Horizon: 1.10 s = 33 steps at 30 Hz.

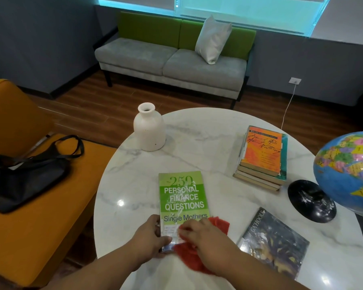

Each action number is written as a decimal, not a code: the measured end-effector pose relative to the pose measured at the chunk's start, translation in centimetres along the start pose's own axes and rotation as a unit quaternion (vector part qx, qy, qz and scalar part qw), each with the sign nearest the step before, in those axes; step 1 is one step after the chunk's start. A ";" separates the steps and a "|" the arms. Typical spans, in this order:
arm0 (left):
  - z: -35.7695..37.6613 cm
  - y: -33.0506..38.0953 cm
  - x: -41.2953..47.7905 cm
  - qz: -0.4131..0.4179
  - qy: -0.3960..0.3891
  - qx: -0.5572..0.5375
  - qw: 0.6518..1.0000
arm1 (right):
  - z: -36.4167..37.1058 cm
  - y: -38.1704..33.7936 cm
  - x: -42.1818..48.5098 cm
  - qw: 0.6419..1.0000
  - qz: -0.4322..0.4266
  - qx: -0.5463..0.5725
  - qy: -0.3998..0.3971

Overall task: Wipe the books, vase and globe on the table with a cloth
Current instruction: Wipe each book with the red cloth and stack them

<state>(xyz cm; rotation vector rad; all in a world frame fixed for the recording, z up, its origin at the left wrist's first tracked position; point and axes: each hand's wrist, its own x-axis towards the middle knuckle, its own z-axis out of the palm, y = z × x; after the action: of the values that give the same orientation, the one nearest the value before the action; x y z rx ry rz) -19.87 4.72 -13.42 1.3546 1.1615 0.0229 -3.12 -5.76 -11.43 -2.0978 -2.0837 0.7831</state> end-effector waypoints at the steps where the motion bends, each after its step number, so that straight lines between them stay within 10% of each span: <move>1: -0.1 -0.1 0.1 0.002 0.002 0.006 1.000 | 0.1 0.1 -0.1 1.000 -0.008 0.006 -0.008; 21: 0.0 0.2 0.2 -0.012 -0.010 -0.024 1.000 | -0.2 -0.3 0.8 0.990 0.088 0.094 0.063; 26: -0.2 0.2 0.1 -0.003 -0.005 -0.007 1.000 | 0.7 -0.9 0.3 0.998 -0.023 0.053 0.009; 30: -1.1 0.9 -0.2 -0.025 -0.072 -0.022 0.997 | 0.4 0.1 0.8 0.990 0.072 0.045 0.116; 33: -1.6 1.4 -0.9 -0.026 -0.108 -0.039 0.993 | 0.5 -0.7 0.4 1.000 -0.009 0.025 0.017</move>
<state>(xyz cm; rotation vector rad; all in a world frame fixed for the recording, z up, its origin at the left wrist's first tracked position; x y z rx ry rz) -20.50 5.73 -11.52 1.2245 1.0029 -0.1117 -3.99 -5.42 -11.66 -2.0493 -2.0421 0.7836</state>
